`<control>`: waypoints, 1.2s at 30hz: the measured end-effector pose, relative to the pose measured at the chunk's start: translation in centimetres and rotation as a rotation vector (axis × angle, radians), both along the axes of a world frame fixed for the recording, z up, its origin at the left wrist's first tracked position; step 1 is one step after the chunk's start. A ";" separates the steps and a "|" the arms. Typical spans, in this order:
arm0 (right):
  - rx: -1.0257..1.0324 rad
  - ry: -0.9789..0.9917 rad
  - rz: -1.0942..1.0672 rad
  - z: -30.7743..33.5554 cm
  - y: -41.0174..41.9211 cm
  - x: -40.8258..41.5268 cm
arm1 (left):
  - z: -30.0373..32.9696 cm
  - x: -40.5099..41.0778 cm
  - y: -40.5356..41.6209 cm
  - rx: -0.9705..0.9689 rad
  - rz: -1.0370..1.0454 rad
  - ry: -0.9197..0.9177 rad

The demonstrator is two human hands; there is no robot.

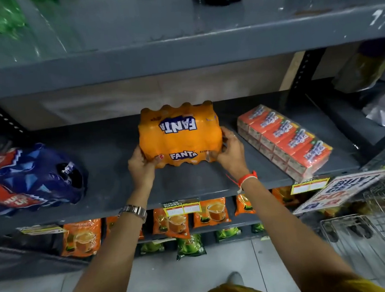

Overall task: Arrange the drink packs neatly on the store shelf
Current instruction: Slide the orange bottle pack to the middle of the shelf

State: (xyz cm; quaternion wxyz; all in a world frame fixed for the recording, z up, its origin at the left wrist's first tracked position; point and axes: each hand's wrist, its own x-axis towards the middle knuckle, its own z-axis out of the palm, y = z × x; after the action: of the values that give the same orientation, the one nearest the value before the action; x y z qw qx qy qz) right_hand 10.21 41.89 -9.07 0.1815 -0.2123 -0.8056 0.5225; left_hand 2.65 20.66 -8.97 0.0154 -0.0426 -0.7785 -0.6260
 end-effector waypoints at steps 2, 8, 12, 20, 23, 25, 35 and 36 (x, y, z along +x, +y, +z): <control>-0.238 0.074 0.020 1.6 0.4 0.4 | -0.2 0.3 0.3 -0.008 0.026 0.037; -0.483 0.037 0.049 5.5 1.9 -2.7 | -1.0 6.1 3.7 -0.119 0.266 0.294; -0.350 -0.178 0.080 5.8 2.2 -5.0 | -0.1 7.3 6.2 -0.004 -0.013 0.023; -0.310 0.114 -0.050 3.9 0.6 -1.2 | 2.8 1.0 4.8 -0.036 -0.183 -0.229; -0.286 0.138 -0.036 3.3 -1.9 0.4 | 4.3 -1.4 2.2 0.024 -0.362 -0.233; -0.235 0.163 -0.003 3.0 -5.0 1.4 | 4.8 -2.7 0.8 0.039 -0.387 -0.234; -0.384 0.271 -0.005 2.8 -11.9 0.6 | 3.4 -1.4 -2.4 0.421 0.501 -0.053; -0.396 0.318 -0.153 3.0 -11.0 0.6 | 3.1 -0.5 -2.3 0.400 0.434 -0.048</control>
State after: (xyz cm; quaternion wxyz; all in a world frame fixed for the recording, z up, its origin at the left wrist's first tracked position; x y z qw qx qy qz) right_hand 10.81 30.89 -6.11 0.2997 -0.2194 -0.6307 0.6814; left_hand 2.10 18.34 -5.90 0.1388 0.1436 -0.6306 -0.7500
